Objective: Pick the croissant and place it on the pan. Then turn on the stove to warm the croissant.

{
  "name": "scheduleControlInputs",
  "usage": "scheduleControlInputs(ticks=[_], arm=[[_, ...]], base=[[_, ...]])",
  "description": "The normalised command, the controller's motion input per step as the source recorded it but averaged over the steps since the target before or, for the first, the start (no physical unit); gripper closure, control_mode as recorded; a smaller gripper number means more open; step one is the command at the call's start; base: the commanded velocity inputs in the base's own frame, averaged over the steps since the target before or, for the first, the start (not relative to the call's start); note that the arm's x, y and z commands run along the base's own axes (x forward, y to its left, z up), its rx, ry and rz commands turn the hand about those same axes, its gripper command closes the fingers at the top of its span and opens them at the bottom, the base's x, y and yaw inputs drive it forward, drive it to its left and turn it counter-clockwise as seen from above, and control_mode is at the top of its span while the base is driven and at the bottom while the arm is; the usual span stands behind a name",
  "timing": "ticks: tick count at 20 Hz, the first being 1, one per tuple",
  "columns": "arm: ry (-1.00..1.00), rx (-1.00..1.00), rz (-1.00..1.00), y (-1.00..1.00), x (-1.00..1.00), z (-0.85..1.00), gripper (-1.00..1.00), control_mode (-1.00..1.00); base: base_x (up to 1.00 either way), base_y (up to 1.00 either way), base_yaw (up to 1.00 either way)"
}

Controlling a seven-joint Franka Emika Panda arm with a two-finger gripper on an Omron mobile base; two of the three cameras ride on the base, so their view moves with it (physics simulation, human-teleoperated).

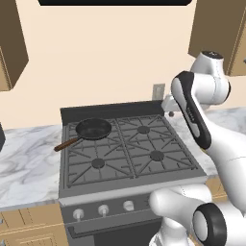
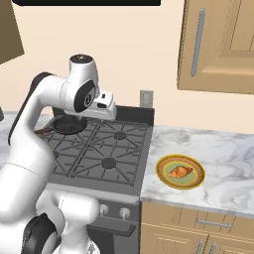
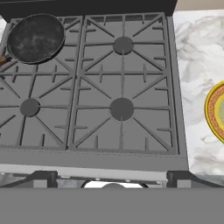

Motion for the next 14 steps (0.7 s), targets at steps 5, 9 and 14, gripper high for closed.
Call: scheduleControlInputs(ticks=[5, 9, 14], arm=[[0.00, 0.00, -0.05, -0.09, -0.03, -0.05, -1.00, -1.00], [0.00, 0.00, -0.12, -0.21, 0.00, -0.08, -1.00, -1.00], [0.00, 0.00, -0.27, -0.26, 0.00, -0.03, -1.00, -1.00]], base=[[0.00, 0.00, 0.00], [0.00, 0.00, 0.00], [0.00, 0.00, 0.00]])
